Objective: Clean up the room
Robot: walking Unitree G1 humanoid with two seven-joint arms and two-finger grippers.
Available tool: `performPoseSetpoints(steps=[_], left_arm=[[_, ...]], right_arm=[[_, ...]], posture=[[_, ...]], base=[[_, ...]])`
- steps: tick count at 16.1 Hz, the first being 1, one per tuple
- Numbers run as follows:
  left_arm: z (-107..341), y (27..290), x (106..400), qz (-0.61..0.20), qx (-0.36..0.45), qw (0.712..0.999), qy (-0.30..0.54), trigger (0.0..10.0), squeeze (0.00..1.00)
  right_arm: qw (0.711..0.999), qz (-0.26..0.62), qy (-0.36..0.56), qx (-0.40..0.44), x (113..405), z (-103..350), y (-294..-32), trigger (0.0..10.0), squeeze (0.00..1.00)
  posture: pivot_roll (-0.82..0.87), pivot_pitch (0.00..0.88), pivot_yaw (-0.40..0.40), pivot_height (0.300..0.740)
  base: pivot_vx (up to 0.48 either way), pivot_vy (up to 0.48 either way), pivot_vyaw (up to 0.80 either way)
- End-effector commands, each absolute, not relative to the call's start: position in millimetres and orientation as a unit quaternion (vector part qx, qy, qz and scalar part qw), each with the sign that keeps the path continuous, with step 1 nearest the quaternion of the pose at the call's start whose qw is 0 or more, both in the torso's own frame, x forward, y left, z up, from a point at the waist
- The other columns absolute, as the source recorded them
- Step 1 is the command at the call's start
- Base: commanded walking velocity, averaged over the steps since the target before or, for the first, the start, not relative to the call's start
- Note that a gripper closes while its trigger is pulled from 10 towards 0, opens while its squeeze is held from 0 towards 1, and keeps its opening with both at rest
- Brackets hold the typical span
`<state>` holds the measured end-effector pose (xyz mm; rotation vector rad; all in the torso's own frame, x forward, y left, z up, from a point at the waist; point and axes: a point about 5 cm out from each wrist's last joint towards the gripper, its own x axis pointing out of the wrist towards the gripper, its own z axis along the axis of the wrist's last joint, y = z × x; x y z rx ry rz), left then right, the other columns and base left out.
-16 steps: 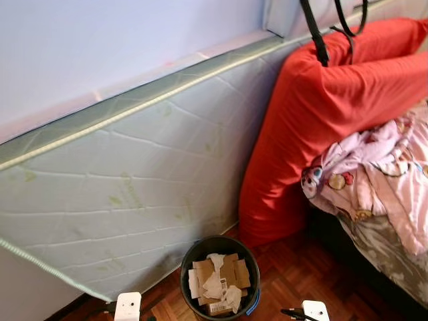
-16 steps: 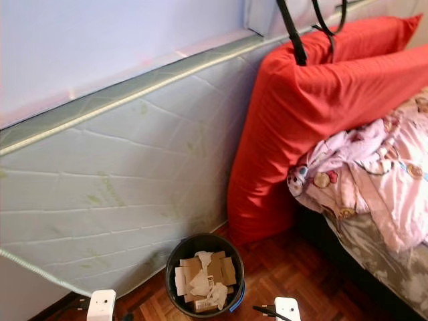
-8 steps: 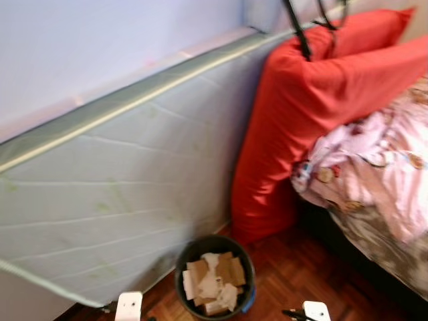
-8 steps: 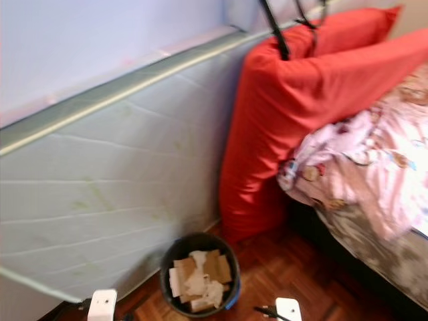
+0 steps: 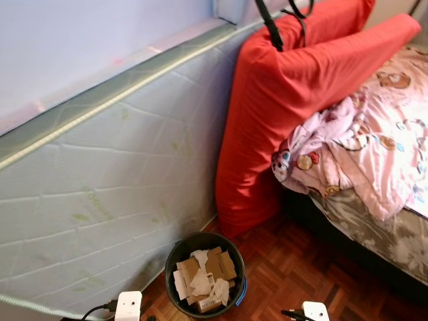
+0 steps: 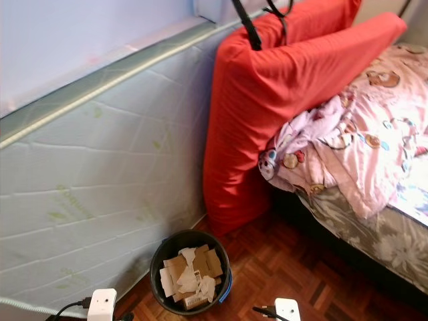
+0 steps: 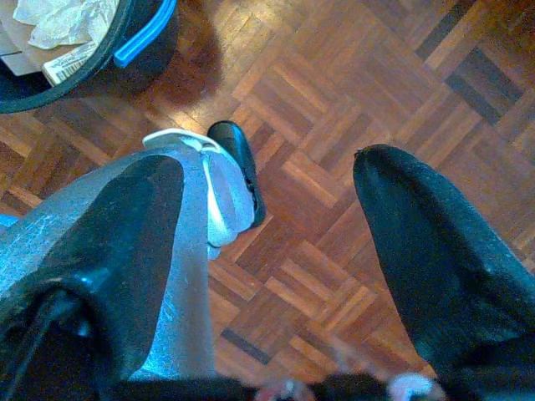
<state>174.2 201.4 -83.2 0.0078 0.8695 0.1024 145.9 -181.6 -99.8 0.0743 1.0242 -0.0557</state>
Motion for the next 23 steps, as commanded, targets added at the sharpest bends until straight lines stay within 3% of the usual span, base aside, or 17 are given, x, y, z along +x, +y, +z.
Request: performPoseSetpoints(steps=[1,8,11,16,23], left_arm=[[-87.0,202.9,166.4,0.048,0.008,0.898,0.438,10.0,0.0],[-84.2,201.0,172.5,0.038,0.017,0.903,0.428,10.0,0.0],[-83.2,203.9,174.6,0.048,0.022,0.902,0.43,10.0,0.0],[-83.6,205.8,173.3,0.055,0.013,0.901,0.43,10.0,0.0],[-83.4,207.5,172.2,0.053,0.017,0.902,0.428,10.0,0.0]], right_arm=[[0.868,-0.032,0.493,0.041,141.6,-101.3,-182.0,10.0,0.0],[0.869,-0.026,0.492,0.039,144.2,-100.4,-181.8,10.0,0.0],[0.87,-0.025,0.491,0.039,144.8,-100.2,-181.7,10.0,0.0],[0.87,-0.022,0.491,0.036,145.1,-100.0,-182.0,10.0,0.0],[0.873,-0.02,0.486,0.038,145.8,-99.5,-182.5,10.0,0.0]], posture=[[-0.04,0.177,0.046,0.74],[-0.03,0.186,0.041,0.74],[-0.03,0.191,0.042,0.74],[-0.02,0.199,0.039,0.74],[-0.02,0.193,0.033,0.74]], base=[[0.0,0.0,-0.7],[0.0,0.0,-0.7],[0.0,-0.48,-0.7],[0.0,0.0,-0.7],[0.0,0.0,0.0]])
